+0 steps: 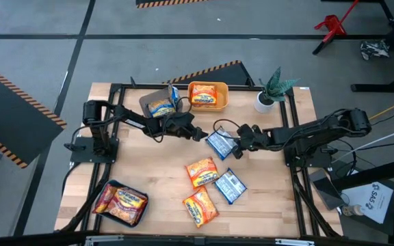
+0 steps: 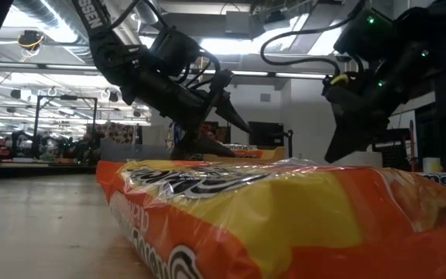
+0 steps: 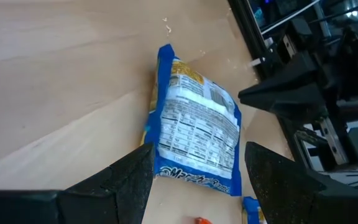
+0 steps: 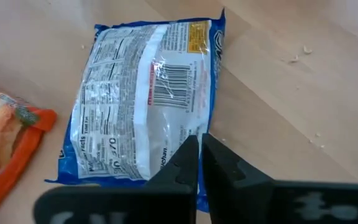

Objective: Sort Maruchan noodles
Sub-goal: Put the pack of blue ramen noodle soup into the transparent black bin

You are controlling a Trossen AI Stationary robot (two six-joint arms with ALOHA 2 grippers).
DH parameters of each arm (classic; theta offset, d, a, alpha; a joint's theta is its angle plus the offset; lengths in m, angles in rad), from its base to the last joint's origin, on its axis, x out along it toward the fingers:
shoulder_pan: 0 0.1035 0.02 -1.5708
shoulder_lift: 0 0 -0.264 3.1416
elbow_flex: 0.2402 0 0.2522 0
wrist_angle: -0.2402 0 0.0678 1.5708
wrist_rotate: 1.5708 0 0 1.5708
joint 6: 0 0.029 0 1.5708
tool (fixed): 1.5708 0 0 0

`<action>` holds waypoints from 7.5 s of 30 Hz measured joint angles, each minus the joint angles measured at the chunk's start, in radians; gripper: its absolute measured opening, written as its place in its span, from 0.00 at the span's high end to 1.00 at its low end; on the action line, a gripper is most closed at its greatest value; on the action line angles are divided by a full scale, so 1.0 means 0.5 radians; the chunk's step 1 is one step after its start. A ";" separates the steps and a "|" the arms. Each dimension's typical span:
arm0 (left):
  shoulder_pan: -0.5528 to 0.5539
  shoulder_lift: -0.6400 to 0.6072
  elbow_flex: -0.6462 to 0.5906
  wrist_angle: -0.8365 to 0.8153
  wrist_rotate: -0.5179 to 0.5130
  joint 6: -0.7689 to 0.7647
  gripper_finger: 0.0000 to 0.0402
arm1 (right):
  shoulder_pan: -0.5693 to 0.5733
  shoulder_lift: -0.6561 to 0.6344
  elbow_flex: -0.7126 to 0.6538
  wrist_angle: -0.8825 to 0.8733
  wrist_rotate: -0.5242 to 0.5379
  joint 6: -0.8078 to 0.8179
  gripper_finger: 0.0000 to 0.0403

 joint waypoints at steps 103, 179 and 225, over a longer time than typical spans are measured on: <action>-0.078 0.401 0.555 -0.559 0.432 -0.054 0.70 | -0.002 0.503 -0.070 0.617 -0.087 -0.275 1.00; -0.043 -1.041 0.572 -3.297 -1.645 0.550 0.99 | -0.001 -0.312 -0.069 0.168 0.061 -0.295 1.00; 0.475 -0.969 0.546 -2.752 -1.680 1.200 1.00 | 0.000 -0.312 -0.070 0.103 0.067 -0.257 1.00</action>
